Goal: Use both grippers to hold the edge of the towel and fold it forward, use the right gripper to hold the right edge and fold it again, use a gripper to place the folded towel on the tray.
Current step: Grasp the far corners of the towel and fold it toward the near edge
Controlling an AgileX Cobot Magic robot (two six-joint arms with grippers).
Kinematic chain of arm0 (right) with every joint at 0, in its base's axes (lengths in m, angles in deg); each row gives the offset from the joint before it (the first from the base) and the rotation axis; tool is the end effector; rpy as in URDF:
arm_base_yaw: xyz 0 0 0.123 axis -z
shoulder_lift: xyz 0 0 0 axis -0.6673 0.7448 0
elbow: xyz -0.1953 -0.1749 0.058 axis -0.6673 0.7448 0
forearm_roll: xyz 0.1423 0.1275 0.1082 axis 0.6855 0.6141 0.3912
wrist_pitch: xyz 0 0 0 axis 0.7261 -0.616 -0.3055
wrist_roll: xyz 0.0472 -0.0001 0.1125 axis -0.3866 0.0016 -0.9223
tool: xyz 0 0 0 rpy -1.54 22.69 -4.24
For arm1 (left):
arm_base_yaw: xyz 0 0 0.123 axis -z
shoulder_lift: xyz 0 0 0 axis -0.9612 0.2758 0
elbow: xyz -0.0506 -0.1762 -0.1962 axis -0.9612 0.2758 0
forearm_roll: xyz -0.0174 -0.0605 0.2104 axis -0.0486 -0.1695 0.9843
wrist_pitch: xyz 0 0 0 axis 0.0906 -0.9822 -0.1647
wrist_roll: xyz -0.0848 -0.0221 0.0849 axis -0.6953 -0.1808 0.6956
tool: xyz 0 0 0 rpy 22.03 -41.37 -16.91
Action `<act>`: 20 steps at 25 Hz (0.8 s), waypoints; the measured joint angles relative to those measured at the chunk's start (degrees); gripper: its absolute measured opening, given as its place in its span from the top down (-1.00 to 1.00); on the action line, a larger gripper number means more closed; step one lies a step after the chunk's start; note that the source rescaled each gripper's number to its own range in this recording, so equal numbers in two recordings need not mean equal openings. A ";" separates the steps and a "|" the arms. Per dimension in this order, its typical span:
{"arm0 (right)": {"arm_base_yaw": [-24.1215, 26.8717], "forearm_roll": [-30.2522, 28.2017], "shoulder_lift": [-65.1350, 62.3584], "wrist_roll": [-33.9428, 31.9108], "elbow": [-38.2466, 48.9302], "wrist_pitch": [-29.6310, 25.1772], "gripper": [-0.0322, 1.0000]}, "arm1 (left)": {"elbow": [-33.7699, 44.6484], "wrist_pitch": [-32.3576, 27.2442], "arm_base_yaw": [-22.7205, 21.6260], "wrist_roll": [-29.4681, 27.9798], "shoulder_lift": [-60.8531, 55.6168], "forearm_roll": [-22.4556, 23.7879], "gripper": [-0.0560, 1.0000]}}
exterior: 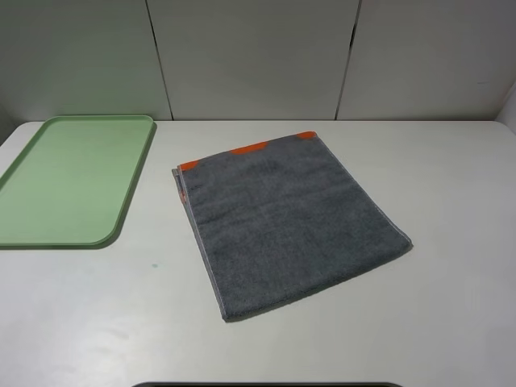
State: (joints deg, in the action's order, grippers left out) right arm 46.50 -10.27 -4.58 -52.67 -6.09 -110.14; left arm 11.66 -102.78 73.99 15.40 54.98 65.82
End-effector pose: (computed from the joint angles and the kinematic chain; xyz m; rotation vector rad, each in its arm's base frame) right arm 0.0128 0.0156 0.2508 0.0209 2.0004 0.1013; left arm 0.0101 -0.0059 0.2450 0.1028 2.0518 -0.0065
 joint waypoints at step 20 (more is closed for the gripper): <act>0.00 0.06 3.30 -2.33 -1.07 0.00 -1.00 | -2.78 0.03 0.00 -0.05 9.07 -0.11 -1.00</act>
State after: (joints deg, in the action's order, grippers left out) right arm 46.50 -10.21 -1.29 -55.00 -7.16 -110.14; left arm 8.87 -102.75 73.99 15.35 64.05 65.71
